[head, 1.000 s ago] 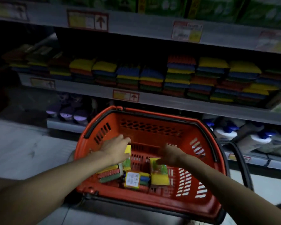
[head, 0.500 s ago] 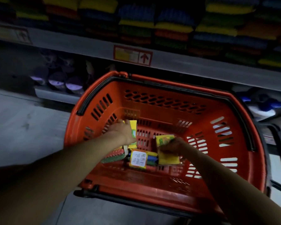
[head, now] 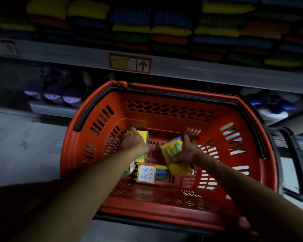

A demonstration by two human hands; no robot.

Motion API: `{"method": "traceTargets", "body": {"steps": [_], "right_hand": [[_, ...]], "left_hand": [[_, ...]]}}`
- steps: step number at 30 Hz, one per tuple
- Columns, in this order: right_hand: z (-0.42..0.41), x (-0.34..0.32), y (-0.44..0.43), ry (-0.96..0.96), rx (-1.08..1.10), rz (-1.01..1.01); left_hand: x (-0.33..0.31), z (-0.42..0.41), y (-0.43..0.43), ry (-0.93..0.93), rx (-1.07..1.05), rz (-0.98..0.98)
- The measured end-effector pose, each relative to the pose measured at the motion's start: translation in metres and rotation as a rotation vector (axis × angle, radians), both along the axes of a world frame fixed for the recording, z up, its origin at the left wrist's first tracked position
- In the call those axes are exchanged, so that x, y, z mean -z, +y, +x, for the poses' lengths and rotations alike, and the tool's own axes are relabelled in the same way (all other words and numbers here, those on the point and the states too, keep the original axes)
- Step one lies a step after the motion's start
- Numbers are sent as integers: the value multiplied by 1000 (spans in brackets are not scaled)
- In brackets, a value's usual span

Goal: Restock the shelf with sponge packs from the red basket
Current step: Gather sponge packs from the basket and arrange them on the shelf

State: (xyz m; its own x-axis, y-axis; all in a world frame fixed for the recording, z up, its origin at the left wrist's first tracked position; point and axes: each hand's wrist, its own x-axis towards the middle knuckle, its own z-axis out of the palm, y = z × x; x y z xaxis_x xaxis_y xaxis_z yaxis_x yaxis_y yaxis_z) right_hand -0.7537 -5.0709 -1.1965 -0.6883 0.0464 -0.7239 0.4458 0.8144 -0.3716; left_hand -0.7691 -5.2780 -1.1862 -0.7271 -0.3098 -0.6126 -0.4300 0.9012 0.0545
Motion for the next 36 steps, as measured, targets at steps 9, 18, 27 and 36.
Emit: {"method": "traceTargets", "body": {"steps": [9, 18, 27, 36], "right_hand": [[10, -71, 9, 205, -26, -143], [33, -171, 21, 383, 150, -385], [49, -287, 41, 415, 140, -514], [42, -324, 40, 413, 167, -696]], "left_hand": [[-67, 18, 12, 96, 74, 154], [-167, 37, 4, 371, 145, 322], [-271, 39, -25, 425, 450, 456], [-290, 33, -31, 525, 713, 281]]}}
